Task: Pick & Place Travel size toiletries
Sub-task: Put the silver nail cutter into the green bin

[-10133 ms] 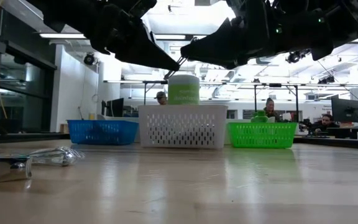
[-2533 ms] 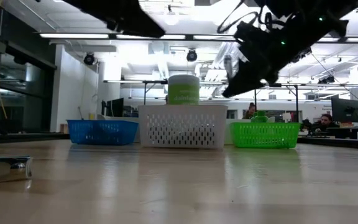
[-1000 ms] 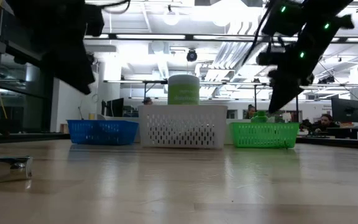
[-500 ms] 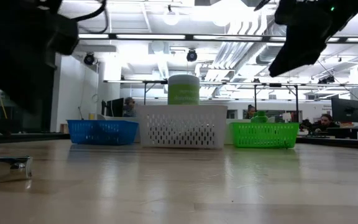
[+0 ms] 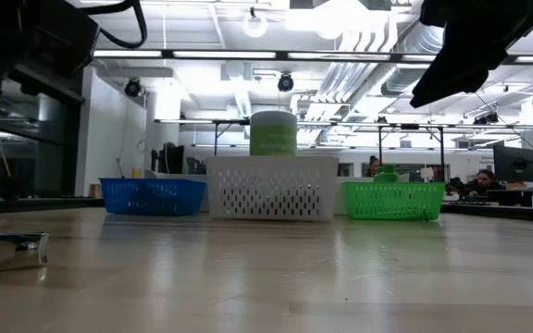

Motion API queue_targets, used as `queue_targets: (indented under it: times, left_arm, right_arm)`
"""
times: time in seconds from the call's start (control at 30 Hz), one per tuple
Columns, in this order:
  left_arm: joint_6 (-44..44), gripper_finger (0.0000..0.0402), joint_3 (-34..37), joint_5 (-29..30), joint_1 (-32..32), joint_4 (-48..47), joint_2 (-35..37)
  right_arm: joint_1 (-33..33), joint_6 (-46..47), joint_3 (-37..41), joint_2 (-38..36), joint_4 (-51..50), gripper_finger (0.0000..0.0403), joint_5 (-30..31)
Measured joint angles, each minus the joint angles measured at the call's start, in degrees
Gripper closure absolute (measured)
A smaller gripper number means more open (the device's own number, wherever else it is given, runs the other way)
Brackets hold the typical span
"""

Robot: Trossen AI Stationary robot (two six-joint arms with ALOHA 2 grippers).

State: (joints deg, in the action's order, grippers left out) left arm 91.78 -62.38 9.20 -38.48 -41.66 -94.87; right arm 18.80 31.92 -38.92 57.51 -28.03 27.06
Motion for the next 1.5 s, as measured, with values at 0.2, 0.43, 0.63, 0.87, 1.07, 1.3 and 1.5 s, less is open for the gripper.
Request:
queue_targets:
  times: [0.2,0.43,0.63,0.87,1.07,1.3,1.5]
  left_arm:
    - [2.72,0.0181,-6.58,-2.81,0.07,-3.67,-7.69]
    - [7.86,0.0181,-9.02,-6.00,-0.62,-2.66,-11.34]
    - [15.47,0.0181,-9.09,-6.15,-3.46,-3.02,-11.25]
    - [20.91,0.0181,-9.05,-5.88,-6.14,-1.31,-12.32]
    - [21.04,0.0182,-9.13,-5.72,-6.16,1.87,-13.28]
    - [21.01,0.0218,-9.30,-9.30,-6.12,-0.29,-14.34]
    - [17.94,0.0299,-9.20,-10.88,-6.12,-1.02,-14.46]
  right_arm:
    - [1.44,-0.14,0.02,-0.02,-0.12,0.0238,-0.14]
    - [3.51,-0.29,0.02,0.01,-0.55,0.0239,-0.19]
    - [4.98,-0.44,0.02,0.01,-0.97,0.0239,-0.20]
    - [6.24,-0.46,0.02,0.01,-1.31,0.0239,-0.20]
    - [6.92,-0.39,0.04,0.01,-1.33,0.0239,-0.20]
    - [8.04,-0.25,0.09,0.01,-1.35,0.0239,-0.24]
    - [8.63,-0.24,0.09,0.01,-1.57,0.0239,-0.40]
